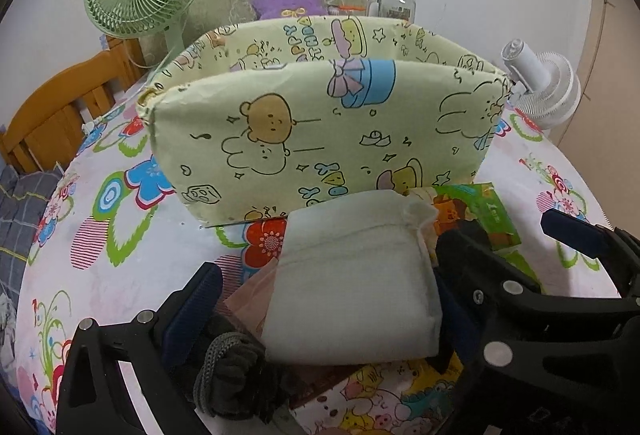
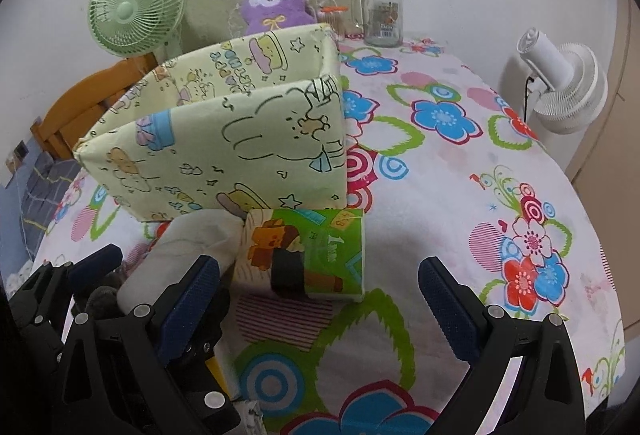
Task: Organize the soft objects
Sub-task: 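Grasp the white drawstring bag with the left gripper while the right grasps the green tissue pack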
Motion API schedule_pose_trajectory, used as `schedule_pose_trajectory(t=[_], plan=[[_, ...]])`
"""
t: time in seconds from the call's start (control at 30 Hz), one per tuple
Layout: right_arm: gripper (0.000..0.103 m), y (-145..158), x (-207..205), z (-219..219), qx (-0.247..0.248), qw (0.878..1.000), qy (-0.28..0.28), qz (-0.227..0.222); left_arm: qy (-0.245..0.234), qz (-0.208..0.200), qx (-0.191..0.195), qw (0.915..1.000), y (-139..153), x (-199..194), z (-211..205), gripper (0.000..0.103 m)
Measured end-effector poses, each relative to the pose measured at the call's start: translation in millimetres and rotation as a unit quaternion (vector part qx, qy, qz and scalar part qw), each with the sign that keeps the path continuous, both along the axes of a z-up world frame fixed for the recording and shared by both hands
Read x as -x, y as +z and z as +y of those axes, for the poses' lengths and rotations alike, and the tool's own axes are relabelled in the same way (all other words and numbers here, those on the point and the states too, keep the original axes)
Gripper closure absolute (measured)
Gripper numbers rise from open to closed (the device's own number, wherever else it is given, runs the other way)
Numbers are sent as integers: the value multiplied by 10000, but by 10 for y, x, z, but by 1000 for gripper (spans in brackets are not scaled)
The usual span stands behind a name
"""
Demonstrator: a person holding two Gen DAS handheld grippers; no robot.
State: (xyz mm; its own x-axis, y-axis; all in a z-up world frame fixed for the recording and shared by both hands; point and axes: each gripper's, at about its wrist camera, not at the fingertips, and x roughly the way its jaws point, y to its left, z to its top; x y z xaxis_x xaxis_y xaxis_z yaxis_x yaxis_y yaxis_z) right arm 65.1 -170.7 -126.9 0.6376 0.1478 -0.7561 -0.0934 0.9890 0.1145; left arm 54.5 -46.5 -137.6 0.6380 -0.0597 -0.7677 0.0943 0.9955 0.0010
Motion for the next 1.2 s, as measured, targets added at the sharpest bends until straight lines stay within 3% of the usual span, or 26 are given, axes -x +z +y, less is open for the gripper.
schedule_pose_trajectory(t=[0.23,0.4,0.47,0.9,1.07,1.2], plan=[[2,-87,-101,-34,-128,9998,-34,158,-40,169,69,9998,-75,-55,-22,6],[2,-106,-140,3,-123,9997,-11,190,-143,151,120,9997,-64,-48,-36,28],[2,-113,-150,24,-99,9998,4,193,-256,120,158,9995,-47,-28,-54,30],[2,-162,-218,91,-70,9998,-6,211,-296,92,209,9993,-33,-19,-37,34],[25,-164,-211,102,-172,9996,62,207,-308,94,203,9993,-29,-39,-34,36],[26,-144,-192,107,-173,9997,73,171,-323,83,198,9992,-26,-33,-37,38]])
